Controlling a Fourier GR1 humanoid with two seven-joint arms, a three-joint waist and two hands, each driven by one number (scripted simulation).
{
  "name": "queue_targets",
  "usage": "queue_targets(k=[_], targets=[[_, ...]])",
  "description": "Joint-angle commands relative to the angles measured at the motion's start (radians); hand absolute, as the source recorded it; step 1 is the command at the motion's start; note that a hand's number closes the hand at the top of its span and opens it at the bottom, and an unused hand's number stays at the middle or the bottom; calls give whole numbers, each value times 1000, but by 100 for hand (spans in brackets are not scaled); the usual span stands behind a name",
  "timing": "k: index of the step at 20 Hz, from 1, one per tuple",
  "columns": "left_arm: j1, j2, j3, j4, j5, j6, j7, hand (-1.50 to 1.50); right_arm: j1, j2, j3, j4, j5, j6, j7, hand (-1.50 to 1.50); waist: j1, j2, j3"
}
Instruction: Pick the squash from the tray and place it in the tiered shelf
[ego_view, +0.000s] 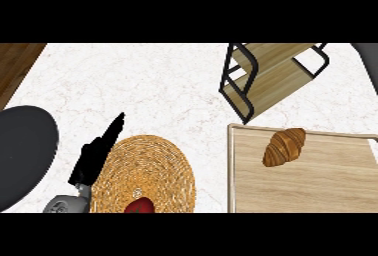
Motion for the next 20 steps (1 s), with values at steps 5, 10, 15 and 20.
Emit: queue_targets(k=[5,10,15,20], targets=[[-35,25,35,35,32,-36,8,0,-24,43,-267,141,-272,170,97,-150,-9,4,-1],[-1,18,15,19,21,-37,8,0,-41,20,-373,119,-372,89,110,-150,3,6,-1],[15,35,37,3,35,-44,-9,0,-53,-60,-456,74,-440,-84,128,-150,0,3,-1],[-10,4,17,9,-1,0,6,0,10,-177,-493,45,-455,-205,103,-150,-19,7,-1]])
